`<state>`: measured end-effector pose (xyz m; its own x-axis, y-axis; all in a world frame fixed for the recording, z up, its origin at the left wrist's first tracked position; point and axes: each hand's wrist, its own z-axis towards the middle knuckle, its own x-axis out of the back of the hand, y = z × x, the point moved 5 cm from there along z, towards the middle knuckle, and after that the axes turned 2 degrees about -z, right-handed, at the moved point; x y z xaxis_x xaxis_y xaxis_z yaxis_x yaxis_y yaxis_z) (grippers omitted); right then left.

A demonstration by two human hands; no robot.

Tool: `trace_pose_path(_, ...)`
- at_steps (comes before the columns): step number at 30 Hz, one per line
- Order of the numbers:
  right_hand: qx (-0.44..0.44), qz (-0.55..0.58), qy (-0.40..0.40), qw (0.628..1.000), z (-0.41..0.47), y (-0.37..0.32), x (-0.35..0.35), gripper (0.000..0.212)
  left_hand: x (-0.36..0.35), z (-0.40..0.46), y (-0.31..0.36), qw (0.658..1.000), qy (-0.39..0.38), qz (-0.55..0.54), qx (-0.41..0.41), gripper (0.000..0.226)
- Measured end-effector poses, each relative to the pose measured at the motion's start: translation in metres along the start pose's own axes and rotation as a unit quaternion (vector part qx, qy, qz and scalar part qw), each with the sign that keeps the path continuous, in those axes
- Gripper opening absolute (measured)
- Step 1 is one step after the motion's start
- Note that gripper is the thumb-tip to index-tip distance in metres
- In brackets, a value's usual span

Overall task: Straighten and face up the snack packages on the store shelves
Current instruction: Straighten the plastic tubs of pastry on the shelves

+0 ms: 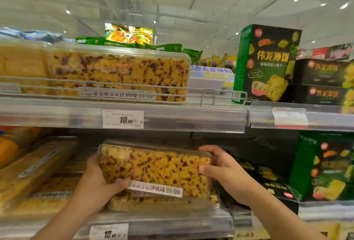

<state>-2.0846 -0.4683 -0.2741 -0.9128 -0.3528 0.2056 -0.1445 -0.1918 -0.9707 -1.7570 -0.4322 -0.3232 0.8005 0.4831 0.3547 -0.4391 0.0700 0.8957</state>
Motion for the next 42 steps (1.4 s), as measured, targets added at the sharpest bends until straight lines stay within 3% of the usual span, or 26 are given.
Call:
trace_pose_path(6,0.002,-0.007,-0.002,1.0,0.01,0.007,0.007,0.048,-0.009,-0.006,0.01,1.0,0.024,-0.015,0.013,0.134)
trace_pose_path(10,-0.025,-0.05,0.005,0.998,0.008,0.016,0.011,0.079,-0.016,-0.008,0.014,0.999,0.018,0.016,0.034,0.141)
trace_pose_path(13,-0.043,-0.118,0.036,0.991,0.009,0.02,0.014,0.086,-0.018,-0.012,0.013,0.999,0.012,0.035,0.029,0.142)
trace_pose_path(20,-0.058,-0.155,0.081,0.983,0.007,0.032,0.023,0.065,-0.012,-0.02,0.005,0.998,-0.01,0.064,-0.013,0.12)
trace_pose_path(26,-0.072,-0.185,0.092,0.976,0.002,0.038,0.021,0.083,-0.009,-0.015,-0.001,0.993,-0.051,0.106,-0.023,0.118)
trace_pose_path(29,-0.073,-0.207,0.097,0.971,0.0,0.038,0.02,0.068,-0.007,-0.014,-0.004,0.989,-0.047,0.143,-0.018,0.114)
trace_pose_path(34,-0.084,-0.204,0.099,0.97,-0.006,0.041,0.021,0.052,-0.004,-0.015,-0.006,0.983,-0.052,0.169,-0.052,0.083)
trace_pose_path(42,-0.08,-0.216,0.109,0.967,-0.009,0.039,0.018,0.042,-0.006,-0.022,-0.003,0.977,-0.068,0.183,-0.083,0.082)
